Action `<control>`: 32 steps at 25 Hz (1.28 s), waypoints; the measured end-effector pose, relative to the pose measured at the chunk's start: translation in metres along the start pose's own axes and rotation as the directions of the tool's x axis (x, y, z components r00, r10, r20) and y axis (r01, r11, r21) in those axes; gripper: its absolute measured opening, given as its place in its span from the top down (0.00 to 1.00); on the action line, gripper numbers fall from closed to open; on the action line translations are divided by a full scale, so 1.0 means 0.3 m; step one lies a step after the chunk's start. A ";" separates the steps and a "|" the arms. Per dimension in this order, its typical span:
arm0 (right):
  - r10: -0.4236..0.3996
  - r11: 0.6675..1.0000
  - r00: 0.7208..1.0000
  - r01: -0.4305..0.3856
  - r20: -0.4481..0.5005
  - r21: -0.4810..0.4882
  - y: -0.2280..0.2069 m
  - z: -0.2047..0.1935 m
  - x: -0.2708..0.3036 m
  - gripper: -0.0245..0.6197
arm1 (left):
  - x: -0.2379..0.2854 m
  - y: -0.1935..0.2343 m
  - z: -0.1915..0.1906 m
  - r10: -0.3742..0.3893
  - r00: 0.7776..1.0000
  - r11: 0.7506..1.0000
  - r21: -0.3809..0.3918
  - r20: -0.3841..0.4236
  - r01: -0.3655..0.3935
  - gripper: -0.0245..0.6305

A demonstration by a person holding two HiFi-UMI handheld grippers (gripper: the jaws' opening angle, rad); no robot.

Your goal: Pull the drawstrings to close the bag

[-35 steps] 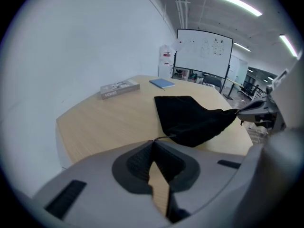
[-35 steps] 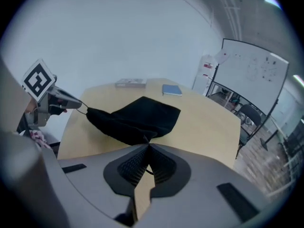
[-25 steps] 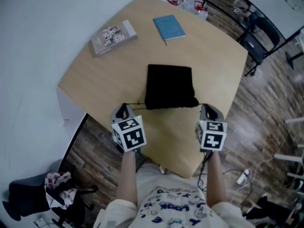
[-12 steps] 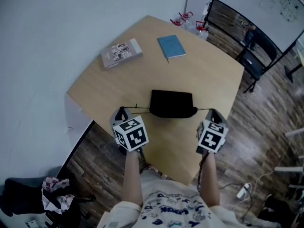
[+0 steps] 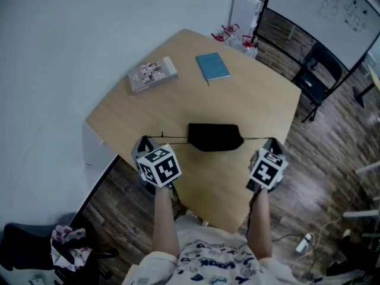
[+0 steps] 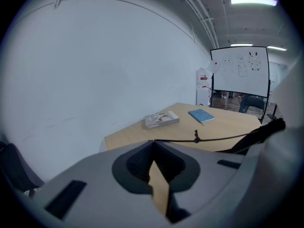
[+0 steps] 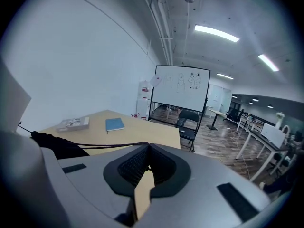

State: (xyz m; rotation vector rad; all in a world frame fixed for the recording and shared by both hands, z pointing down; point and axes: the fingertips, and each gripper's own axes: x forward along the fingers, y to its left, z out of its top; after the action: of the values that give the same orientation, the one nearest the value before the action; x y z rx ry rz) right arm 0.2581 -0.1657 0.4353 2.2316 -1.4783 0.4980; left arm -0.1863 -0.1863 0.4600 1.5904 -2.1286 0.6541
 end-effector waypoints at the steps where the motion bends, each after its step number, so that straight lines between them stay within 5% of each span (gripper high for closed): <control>1: -0.015 1.000 1.000 0.015 0.003 0.001 -0.009 0.000 -0.002 0.96 | 0.001 0.009 0.003 0.010 1.000 1.000 -0.001 0.002 -0.010 0.95; 13: -0.066 0.997 0.998 0.066 0.016 0.039 -0.096 0.000 -0.002 0.96 | -0.003 0.100 0.006 0.083 0.997 0.996 -0.039 0.013 -0.082 0.95; 32: 0.033 0.998 0.999 -0.032 -0.017 0.051 -0.124 -0.037 0.069 0.96 | 0.016 0.117 -0.013 0.058 0.998 0.996 -0.069 0.004 -0.058 0.95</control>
State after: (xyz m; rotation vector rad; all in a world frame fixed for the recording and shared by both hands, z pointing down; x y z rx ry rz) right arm 0.2994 -0.1629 0.4499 2.2389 -1.5116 0.5705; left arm -0.2213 -0.1792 0.4614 1.5014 -2.1851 0.5883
